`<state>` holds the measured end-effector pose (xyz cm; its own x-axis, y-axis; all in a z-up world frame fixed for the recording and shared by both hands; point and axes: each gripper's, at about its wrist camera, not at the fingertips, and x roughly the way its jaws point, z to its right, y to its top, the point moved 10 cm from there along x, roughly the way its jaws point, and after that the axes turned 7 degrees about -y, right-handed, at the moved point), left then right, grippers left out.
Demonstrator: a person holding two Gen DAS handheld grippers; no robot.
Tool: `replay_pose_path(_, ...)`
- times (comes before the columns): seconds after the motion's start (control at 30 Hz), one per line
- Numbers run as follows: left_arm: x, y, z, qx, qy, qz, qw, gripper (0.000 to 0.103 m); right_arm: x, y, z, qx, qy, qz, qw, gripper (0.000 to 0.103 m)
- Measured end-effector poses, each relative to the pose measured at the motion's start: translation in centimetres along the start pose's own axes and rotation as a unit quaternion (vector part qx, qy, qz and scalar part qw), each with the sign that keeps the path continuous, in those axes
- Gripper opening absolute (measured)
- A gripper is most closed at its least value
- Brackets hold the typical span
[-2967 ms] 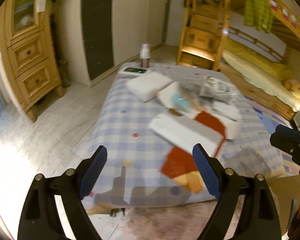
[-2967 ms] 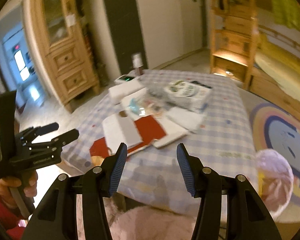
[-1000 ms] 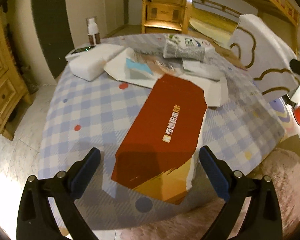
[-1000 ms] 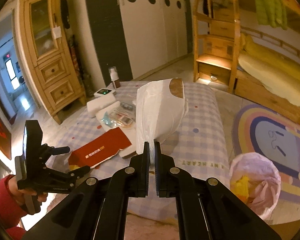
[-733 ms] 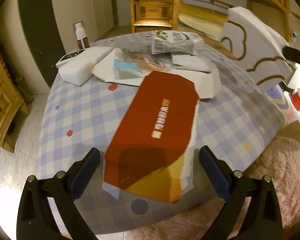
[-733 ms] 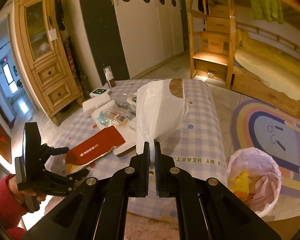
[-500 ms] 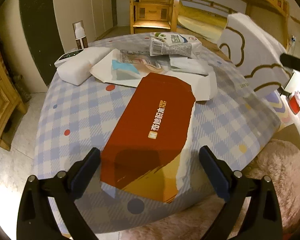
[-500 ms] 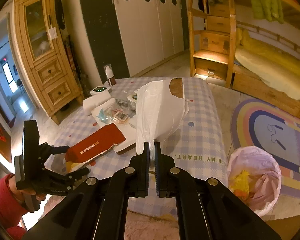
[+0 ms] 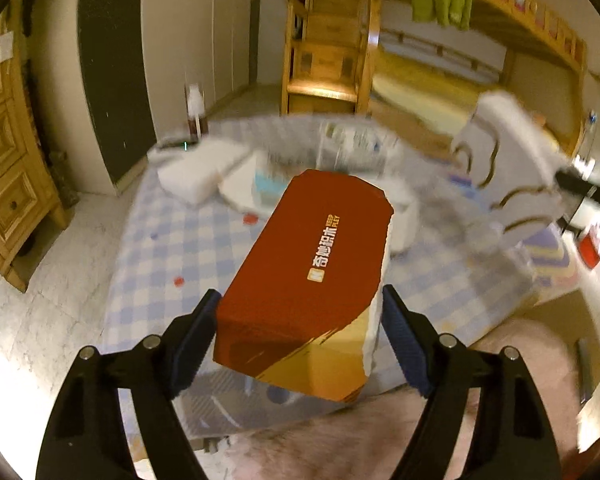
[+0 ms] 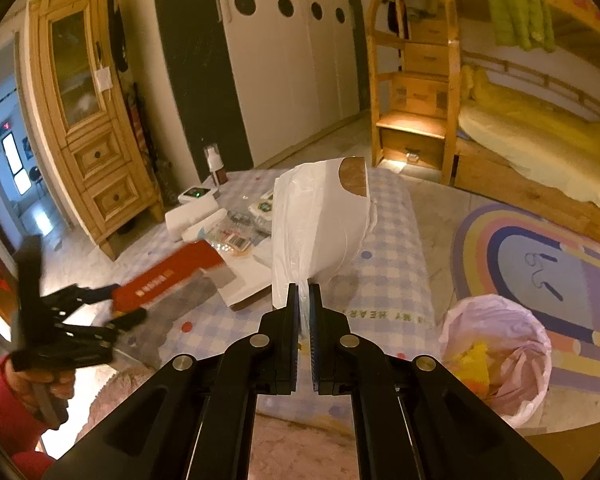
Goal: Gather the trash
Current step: 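Drop the white bag into the bin with the right gripper while the left gripper carries the red box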
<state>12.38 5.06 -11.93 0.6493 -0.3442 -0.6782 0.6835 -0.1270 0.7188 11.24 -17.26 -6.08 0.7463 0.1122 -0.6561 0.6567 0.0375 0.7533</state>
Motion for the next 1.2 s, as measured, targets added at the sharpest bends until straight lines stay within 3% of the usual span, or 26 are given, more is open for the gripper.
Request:
replay_pose_path(0.13, -2.0, 2.6, 2.2, 0.007, 0.004, 0.037, 0.9993, 0.077, -0.9, 0.0, 1.6, 0.014, -0.012, 0.007, 1.0, 0.005)
replay_pose_path(0.27, -1.3, 4.8, 6.2, 0.023, -0.01, 0.052, 0.9983, 0.077, -1.5, -0.7, 4.0, 0.037, -0.029, 0.009, 0.999, 0.005)
replay_pose_path(0.63, 5.2, 8.3, 19.6, 0.099, -0.103, 0.036, 0.9891, 0.078, -3.4, -3.8, 14.9, 0.128, -0.128, 0.0, 0.984, 0.005)
replay_pose_path(0.87, 8.9, 8.9, 23.9, 0.113, -0.129, 0.019, 0.985, 0.078, -0.8, -6.0, 20.6, 0.159, -0.179, -0.034, 0.97, 0.006)
replay_pose_path(1.0, 10.1, 8.8, 24.7, 0.114, -0.135, 0.01, 0.9843, 0.078, 1.5, -6.5, 23.3, 0.176, -0.188, -0.048, 0.965, 0.01)
replay_pose_path(1.07, 10.3, 8.8, 24.6, 0.114, -0.135, 0.007, 0.9843, 0.078, 2.5, -6.7, 24.4, 0.184, -0.189, -0.053, 0.963, 0.021)
replay_pose_path(1.13, 10.9, 8.7, 24.8, 0.114, -0.134, 0.001, 0.9844, 0.078, 2.9, -6.7, 24.8, 0.192, -0.19, -0.053, 0.962, 0.038)
replay_pose_path(1.2, 11.0, 8.5, 24.8, 0.115, -0.133, -0.002, 0.9844, 0.078, 2.5, -6.6, 24.8, 0.2, -0.183, -0.043, 0.961, 0.038)
